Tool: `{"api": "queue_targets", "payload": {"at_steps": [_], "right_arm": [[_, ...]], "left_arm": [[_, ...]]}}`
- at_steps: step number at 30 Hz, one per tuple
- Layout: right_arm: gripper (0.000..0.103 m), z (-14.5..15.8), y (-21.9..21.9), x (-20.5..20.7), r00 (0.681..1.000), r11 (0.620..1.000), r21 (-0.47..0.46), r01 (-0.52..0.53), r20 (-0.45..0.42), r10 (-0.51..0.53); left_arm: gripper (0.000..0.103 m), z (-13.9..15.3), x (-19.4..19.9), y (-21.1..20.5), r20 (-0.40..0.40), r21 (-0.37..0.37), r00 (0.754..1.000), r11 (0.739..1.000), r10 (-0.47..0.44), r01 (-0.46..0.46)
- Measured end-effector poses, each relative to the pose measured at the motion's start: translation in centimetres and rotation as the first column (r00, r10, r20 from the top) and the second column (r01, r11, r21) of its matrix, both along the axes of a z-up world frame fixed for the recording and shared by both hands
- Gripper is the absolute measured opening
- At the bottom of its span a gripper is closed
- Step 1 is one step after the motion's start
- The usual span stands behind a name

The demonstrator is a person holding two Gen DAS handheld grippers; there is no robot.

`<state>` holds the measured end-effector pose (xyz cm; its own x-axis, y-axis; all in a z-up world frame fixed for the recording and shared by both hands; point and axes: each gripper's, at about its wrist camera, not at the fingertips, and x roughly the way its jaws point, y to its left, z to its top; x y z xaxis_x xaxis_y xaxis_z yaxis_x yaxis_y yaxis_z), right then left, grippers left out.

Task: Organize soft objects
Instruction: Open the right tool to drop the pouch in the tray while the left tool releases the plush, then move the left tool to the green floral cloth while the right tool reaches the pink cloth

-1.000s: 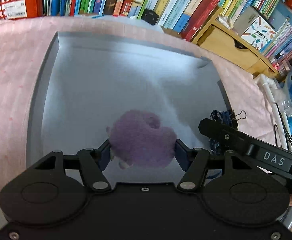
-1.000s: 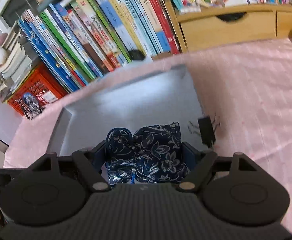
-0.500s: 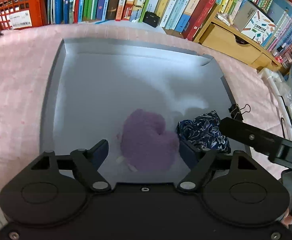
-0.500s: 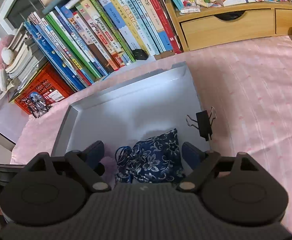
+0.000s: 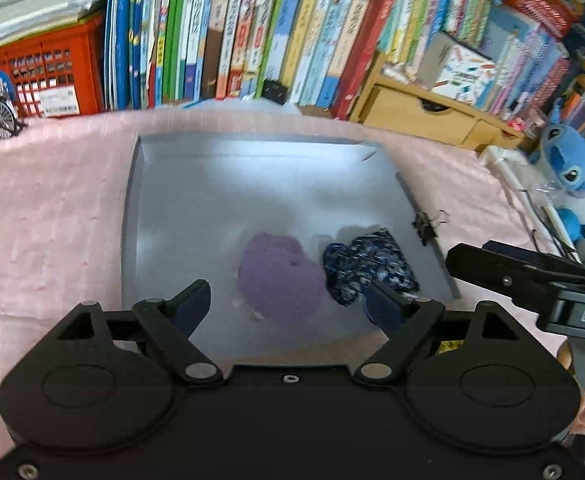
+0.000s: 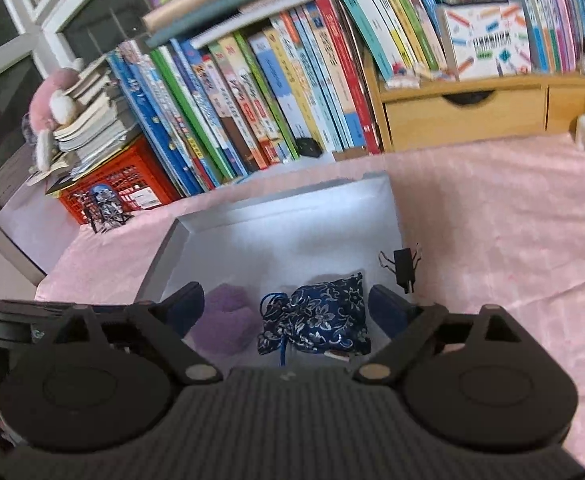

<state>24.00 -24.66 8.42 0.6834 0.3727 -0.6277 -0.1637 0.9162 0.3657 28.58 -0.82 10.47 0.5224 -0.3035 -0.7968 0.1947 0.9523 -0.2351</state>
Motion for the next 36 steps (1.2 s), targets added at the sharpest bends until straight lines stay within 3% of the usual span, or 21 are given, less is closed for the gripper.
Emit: {"api": "queue_targets", "payload": {"at_steps": [9,15,22,28,32,36], "right_arm": [[0.096,2.3,-0.3,-4.9,0.994,0.998,-0.07,-0.011,0.107,0.019],[0.1,3.3,-0.9,-9.0,0.98,0.993,-0.119,-0.005,0.196,0.029],[0.102,3.2,-1.2,-13.4,0.959,0.986,-0.165,0.014,0.28,0.034],[0.103,2.0,-1.5,-17.3,0.934,0.977,-0.205,0.055,0.356,0.022],[0.103,1.1,-1.6,-19.8,0.911,0.955,-0.285,0.079,0.409,0.046],[0.103,-0.5,-1.5,-21.6,0.899,0.94,-0.315,0.127,0.437,0.025]], "left_arm": [[0.088,3.2,-7.0,0.2,0.13,0.005,0.989,0.997,-0.072,0.072],[0.092,3.8,-12.1,0.6,0.199,-0.014,0.973,0.993,-0.113,0.118],[0.095,2.6,-17.2,1.2,0.272,-0.034,0.953,0.989,-0.13,0.145],[0.099,1.3,-22.1,2.0,0.373,-0.051,0.92,0.987,-0.12,0.15],[0.1,-0.2,-24.8,1.7,0.423,0.009,0.892,0.985,-0.161,0.174],[0.1,-1.9,-26.4,1.3,0.425,0.044,0.888,0.984,-0.176,0.174]]}}
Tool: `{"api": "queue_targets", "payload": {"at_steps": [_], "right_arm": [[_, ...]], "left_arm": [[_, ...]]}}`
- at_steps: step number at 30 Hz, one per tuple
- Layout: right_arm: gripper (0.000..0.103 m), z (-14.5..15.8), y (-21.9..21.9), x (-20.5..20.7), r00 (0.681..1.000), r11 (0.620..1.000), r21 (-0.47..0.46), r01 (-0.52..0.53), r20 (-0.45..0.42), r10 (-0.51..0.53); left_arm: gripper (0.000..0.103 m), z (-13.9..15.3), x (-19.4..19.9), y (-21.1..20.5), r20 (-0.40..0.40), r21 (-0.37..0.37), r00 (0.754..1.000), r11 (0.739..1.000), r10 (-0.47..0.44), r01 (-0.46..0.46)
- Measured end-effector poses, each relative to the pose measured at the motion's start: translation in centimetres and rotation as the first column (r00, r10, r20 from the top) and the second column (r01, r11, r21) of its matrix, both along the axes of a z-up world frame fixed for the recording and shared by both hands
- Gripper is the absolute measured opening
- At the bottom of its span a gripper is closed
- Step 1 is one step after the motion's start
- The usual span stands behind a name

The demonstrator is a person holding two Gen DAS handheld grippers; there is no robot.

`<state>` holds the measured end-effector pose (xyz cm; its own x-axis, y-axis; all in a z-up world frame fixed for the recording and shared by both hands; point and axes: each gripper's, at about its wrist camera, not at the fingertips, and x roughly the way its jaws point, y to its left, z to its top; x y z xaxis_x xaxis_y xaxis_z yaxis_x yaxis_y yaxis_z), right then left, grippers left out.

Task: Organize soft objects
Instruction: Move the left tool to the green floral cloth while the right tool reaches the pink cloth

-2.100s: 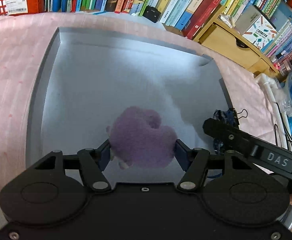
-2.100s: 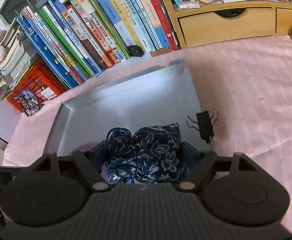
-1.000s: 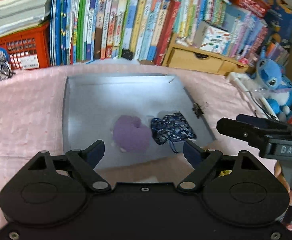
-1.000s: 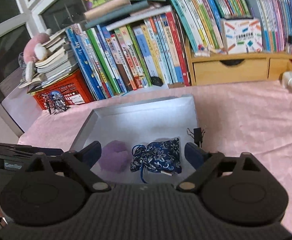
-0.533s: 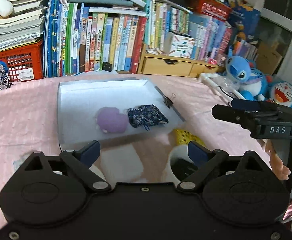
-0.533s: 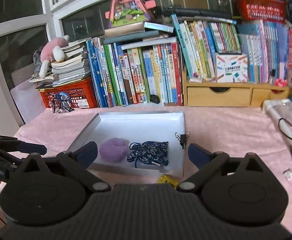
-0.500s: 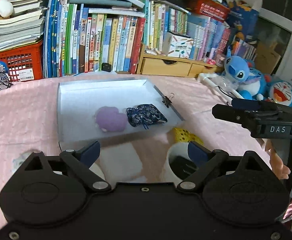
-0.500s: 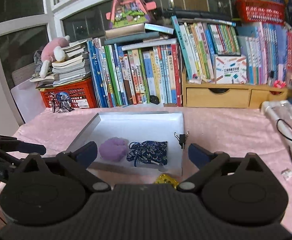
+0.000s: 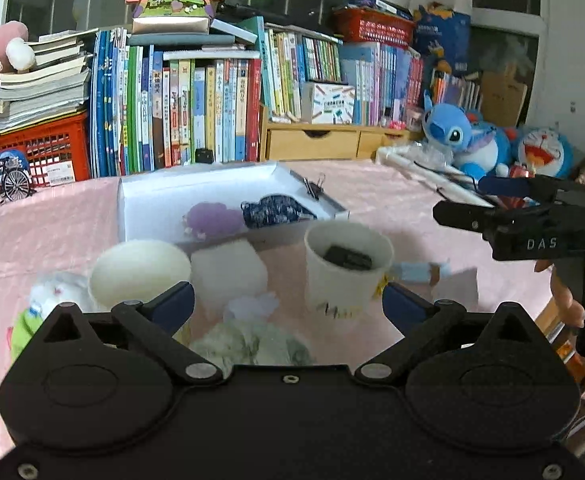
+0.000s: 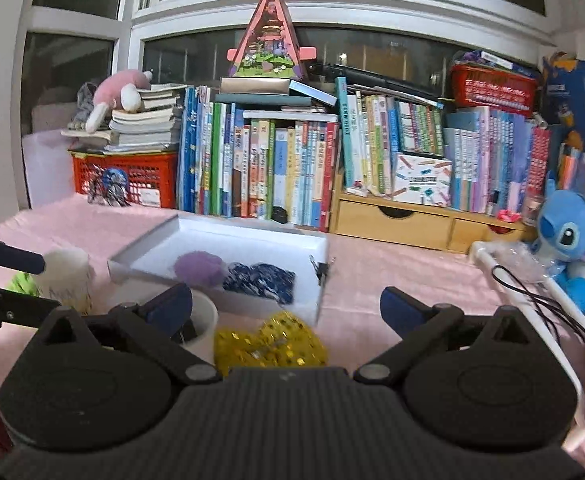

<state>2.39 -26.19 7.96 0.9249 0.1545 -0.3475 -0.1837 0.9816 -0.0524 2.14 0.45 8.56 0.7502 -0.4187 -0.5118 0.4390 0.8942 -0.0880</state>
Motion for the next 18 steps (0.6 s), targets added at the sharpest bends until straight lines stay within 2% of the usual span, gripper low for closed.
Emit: {"api": "queue_targets", "payload": {"at_steps": [7,11,18], "right_arm": [[0.103,-2.6,-0.1,-1.6,0.999,0.999,0.008,0.04,0.032,-0.04],[0.103,-4.0,-0.1,-2.0,0.998,0.998,0.001,0.063,0.025,-0.063],[0.103,-6.4,0.0,-2.5,0.994,0.994,-0.02,0.109,0.001,-0.109]], "left_arm": [[0.1,-2.8,-0.9,0.3,-0.01,-0.023,0.999,0.998,0.05,-0.05],[0.1,-4.0,-1.1,0.2,0.011,-0.02,0.995,0.995,0.098,-0.097],[0.1,-6.1,-1.4,-1.1,0.044,0.02,0.985,0.986,0.166,-0.167]]}}
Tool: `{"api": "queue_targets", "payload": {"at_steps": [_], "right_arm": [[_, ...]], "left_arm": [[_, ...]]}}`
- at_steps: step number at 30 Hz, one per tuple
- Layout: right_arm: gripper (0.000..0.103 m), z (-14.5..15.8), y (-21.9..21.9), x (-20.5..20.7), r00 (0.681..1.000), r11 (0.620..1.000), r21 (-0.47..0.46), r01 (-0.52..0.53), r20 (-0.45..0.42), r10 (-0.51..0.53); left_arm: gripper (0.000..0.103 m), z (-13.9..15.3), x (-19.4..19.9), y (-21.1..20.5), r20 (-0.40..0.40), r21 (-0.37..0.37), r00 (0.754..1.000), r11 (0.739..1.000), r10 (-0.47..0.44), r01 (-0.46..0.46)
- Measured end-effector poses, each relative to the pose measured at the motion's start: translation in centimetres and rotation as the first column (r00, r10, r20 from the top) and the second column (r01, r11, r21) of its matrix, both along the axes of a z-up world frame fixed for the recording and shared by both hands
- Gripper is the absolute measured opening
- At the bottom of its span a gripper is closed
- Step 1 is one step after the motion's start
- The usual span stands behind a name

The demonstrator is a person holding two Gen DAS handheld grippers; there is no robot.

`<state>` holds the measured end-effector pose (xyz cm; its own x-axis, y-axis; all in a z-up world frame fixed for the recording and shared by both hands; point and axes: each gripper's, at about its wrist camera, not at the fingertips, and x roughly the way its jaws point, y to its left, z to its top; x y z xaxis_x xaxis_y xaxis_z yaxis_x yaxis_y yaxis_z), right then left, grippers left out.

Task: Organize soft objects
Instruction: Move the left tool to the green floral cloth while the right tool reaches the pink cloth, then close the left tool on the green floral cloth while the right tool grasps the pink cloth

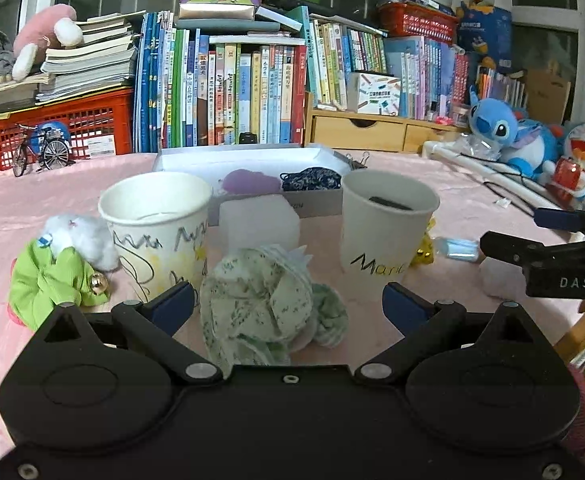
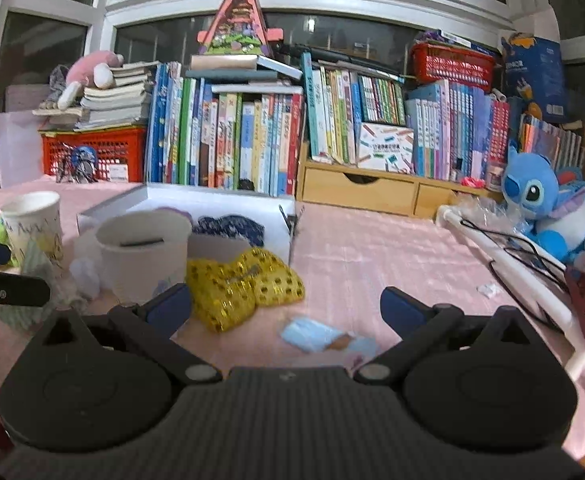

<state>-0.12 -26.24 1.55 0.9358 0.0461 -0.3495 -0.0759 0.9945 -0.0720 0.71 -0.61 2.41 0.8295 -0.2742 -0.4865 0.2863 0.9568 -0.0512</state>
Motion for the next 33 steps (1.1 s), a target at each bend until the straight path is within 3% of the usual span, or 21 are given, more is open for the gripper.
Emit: {"api": "queue_targets", "payload": {"at_steps": [6,14,21,26,27,28,30,33], "right_arm": [[0.102,-1.6,-0.3,-0.1,0.999,1.0,0.01,0.016,-0.042,-0.016],[0.098,-3.0,-1.0,-0.3,0.996,0.998,0.031,0.05,-0.073,-0.048],[0.089,-3.5,-1.5,-0.1,0.993,0.995,0.065,0.07,-0.095,-0.063],[0.077,-3.9,-1.5,-0.1,0.992,0.995,0.073,0.074,-0.11,-0.066],[0.071,-3.9,-1.5,-0.1,0.991,0.994,0.075,0.075,-0.113,-0.066],[0.064,-4.0,-1.5,-0.2,0.991,0.994,0.077,0.078,-0.116,-0.069],[0.057,-4.0,-1.4,-0.2,0.99,0.993,0.075,0.09,-0.119,-0.08],[0.055,-3.9,-1.2,-0.6,0.991,0.992,0.085,0.09,-0.11,-0.08]], "left_arm": [[0.1,-1.3,0.0,-1.3,0.023,0.029,0.999,0.999,0.037,-0.038],[0.099,-2.7,0.7,-1.8,-0.009,0.037,0.997,0.997,0.072,-0.072],[0.089,-3.2,1.2,-1.9,-0.029,0.029,0.996,0.996,0.089,-0.088],[0.072,-3.5,1.4,-1.8,-0.049,0.023,0.995,0.996,0.087,-0.086],[0.058,-3.6,1.4,-1.8,-0.056,0.023,0.995,0.996,0.084,-0.083],[0.051,-3.7,1.3,-1.9,-0.059,0.032,0.994,0.996,0.087,-0.085],[0.045,-3.7,0.8,-2.0,-0.045,0.048,0.995,0.995,0.085,-0.083],[0.041,-3.5,0.0,-2.3,-0.034,0.052,0.997,0.996,0.068,-0.067]]}}
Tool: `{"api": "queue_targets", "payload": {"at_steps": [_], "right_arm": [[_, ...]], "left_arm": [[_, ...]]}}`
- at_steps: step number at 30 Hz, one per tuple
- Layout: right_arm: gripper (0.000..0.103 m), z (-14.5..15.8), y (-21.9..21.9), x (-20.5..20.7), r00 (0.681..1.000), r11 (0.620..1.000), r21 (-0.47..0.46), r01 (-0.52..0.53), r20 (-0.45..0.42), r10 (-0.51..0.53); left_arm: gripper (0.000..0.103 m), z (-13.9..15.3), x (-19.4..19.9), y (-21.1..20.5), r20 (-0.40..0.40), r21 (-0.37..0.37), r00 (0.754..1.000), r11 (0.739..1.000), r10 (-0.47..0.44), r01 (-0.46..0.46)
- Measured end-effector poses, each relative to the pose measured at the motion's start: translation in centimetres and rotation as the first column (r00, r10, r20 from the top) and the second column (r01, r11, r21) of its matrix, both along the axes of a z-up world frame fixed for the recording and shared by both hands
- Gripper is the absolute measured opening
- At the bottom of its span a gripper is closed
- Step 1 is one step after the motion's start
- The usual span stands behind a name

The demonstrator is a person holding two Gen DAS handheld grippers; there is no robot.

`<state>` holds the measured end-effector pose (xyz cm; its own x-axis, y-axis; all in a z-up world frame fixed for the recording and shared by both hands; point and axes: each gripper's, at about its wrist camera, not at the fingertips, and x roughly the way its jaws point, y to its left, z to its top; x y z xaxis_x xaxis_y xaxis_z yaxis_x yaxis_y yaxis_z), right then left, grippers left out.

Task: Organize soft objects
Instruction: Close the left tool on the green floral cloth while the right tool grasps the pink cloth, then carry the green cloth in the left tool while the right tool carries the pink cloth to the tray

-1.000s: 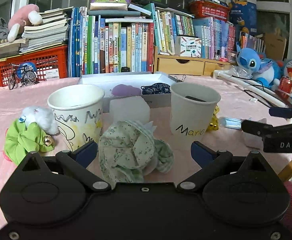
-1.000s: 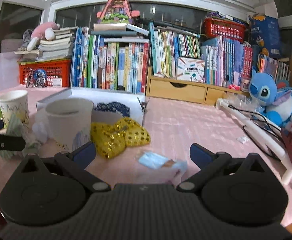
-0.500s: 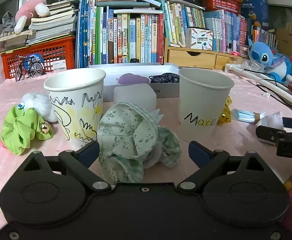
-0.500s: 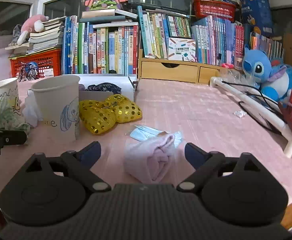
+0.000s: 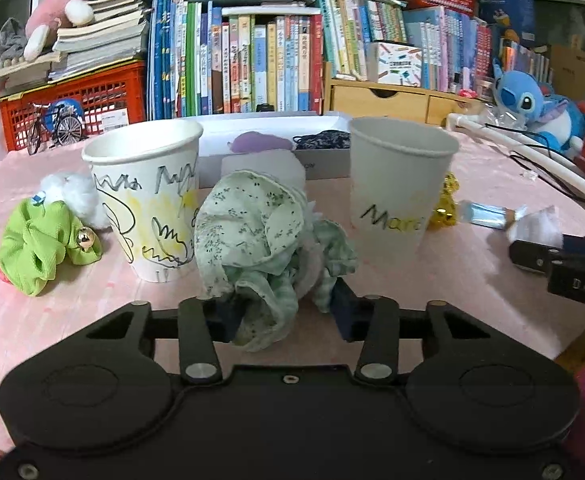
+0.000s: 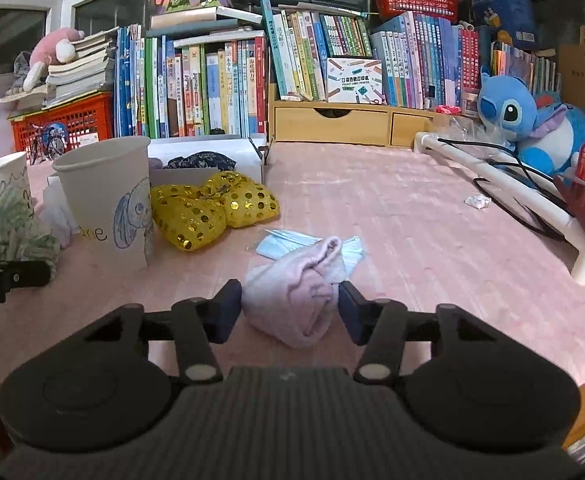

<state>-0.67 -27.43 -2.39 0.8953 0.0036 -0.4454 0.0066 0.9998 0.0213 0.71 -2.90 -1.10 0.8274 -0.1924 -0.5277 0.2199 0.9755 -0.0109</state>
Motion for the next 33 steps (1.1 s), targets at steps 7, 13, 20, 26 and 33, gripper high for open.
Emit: {"api": "queue_targets", "payload": {"at_steps": [7,13,20,26,33], "right_arm": [[0.054,1.4,1.4,-1.1,0.996,0.997,-0.002,-0.075,0.056,0.075],[0.054,3.7,1.6,-0.7,0.99,0.995,0.024,-0.1,0.099,0.097],[0.054,7.1,0.7,1.5,0.987,0.991,0.082,-0.107,0.127,0.096],[0.055,9.8,0.0,4.9,0.987,0.983,0.133,-0.129,0.114,0.114],[0.055,11.2,-0.3,10.7,0.989,0.974,0.171,-0.149,0.022,0.147]], "left_arm": [[0.04,2.1,-2.4,-0.8,0.089,0.027,0.993,0.997,-0.072,0.07],[0.04,6.1,-2.4,-0.7,0.129,0.013,0.983,0.992,-0.128,0.127],[0.04,11.5,0.7,0.9,0.141,-0.02,0.981,0.99,-0.133,0.137],[0.041,14.5,6.8,2.2,-0.011,-0.033,0.986,0.986,-0.164,0.164],[0.042,15.3,13.9,4.4,-0.142,-0.061,0.987,0.996,-0.075,0.067]]}}
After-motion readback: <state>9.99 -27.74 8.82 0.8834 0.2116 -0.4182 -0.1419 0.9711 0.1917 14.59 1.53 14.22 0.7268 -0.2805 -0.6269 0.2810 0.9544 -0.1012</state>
